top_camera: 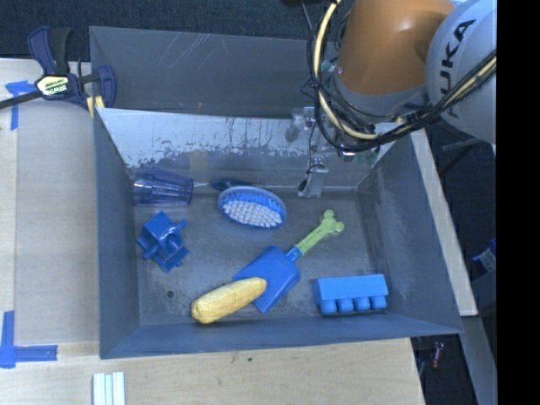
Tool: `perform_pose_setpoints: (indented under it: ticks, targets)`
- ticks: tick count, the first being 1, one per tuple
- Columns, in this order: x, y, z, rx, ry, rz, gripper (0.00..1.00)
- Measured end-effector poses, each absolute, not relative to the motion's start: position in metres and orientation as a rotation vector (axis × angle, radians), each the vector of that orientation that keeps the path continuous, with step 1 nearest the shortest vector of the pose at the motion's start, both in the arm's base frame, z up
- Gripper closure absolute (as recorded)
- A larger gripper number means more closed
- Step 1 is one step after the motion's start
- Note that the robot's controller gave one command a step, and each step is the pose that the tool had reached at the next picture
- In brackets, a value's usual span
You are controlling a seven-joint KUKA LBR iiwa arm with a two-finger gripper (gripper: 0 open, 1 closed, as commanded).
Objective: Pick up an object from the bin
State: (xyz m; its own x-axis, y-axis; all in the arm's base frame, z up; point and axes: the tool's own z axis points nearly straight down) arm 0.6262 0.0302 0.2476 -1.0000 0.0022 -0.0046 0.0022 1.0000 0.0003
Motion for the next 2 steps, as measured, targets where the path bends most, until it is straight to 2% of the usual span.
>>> perform_pose_setpoints:
  ticks: [1, 2]
  targets:
    - [0.626, 0.03, 0.248, 0.004, 3.137, 0.001, 0.0]
    - [0.593, 0.059, 0.178, 0.004, 3.141, 0.002, 0.0]
